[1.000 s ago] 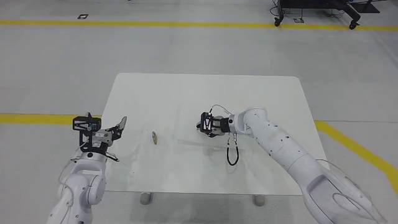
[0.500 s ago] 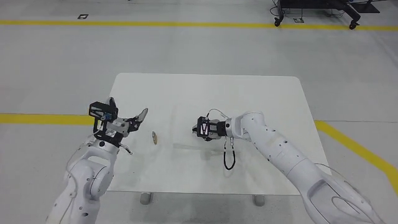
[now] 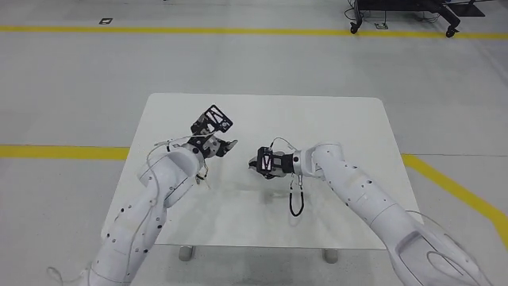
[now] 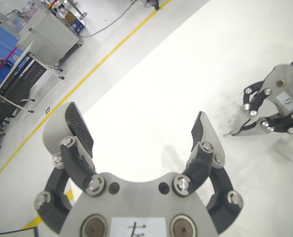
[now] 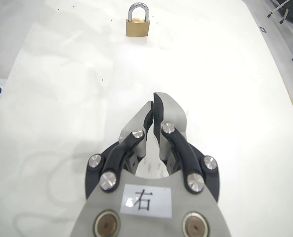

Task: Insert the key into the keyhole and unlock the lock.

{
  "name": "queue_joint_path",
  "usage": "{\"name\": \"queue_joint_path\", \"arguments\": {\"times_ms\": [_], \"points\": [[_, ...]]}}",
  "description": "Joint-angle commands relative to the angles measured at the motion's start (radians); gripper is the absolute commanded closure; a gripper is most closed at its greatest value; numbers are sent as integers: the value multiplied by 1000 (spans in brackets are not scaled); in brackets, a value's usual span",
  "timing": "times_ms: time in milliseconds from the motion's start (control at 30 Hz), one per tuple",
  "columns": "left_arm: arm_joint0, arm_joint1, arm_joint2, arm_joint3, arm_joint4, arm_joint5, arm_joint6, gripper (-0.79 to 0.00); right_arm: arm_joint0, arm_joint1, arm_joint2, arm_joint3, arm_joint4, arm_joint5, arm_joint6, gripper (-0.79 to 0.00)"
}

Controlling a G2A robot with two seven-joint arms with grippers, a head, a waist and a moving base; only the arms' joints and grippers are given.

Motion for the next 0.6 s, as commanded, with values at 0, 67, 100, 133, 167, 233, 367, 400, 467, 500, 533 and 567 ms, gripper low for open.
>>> {"name": "queue_joint_path", "arguments": {"times_ms": [0, 67, 100, 133, 167, 233, 367, 400, 467, 500, 533, 567], "points": [[-44, -10, 42, 50, 17, 14, -19, -785, -4, 6, 10, -6, -5, 4, -6, 0], [-85, -21, 81, 93, 32, 22, -34, -785, -11, 12, 19, -20, -13, 3, -12, 0], [-102, -27, 98, 114, 33, 27, -42, -785, -14, 15, 22, -27, -18, 3, -13, 0], [-117, -33, 117, 134, 32, 26, -53, -785, -18, 18, 25, -34, -21, 1, -15, 0], [-132, -39, 136, 153, 37, 25, -64, -785, -21, 21, 29, -40, -24, 0, -14, 0], [-155, -50, 172, 187, 49, 33, -75, -785, -26, 25, 36, -49, -26, 0, -10, 0], [-197, -75, 238, 273, 79, 78, -79, -785, -30, 32, 49, -55, -19, -5, -9, 0], [-206, -82, 255, 294, 88, 91, -79, -785, -31, 33, 52, -56, -18, -5, -10, 0], [-223, -95, 284, 332, 96, 106, -77, -785, -33, 35, 56, -56, -16, -7, -15, 0], [-230, -101, 295, 349, 95, 113, -74, -785, -33, 36, 57, -55, -16, -9, -18, 0], [-236, -107, 305, 366, 95, 117, -74, -785, -33, 37, 58, -53, -14, -12, -21, 0], [-242, -112, 314, 383, 93, 120, -74, -785, -32, 38, 59, -49, -14, -13, -22, 0]]}}
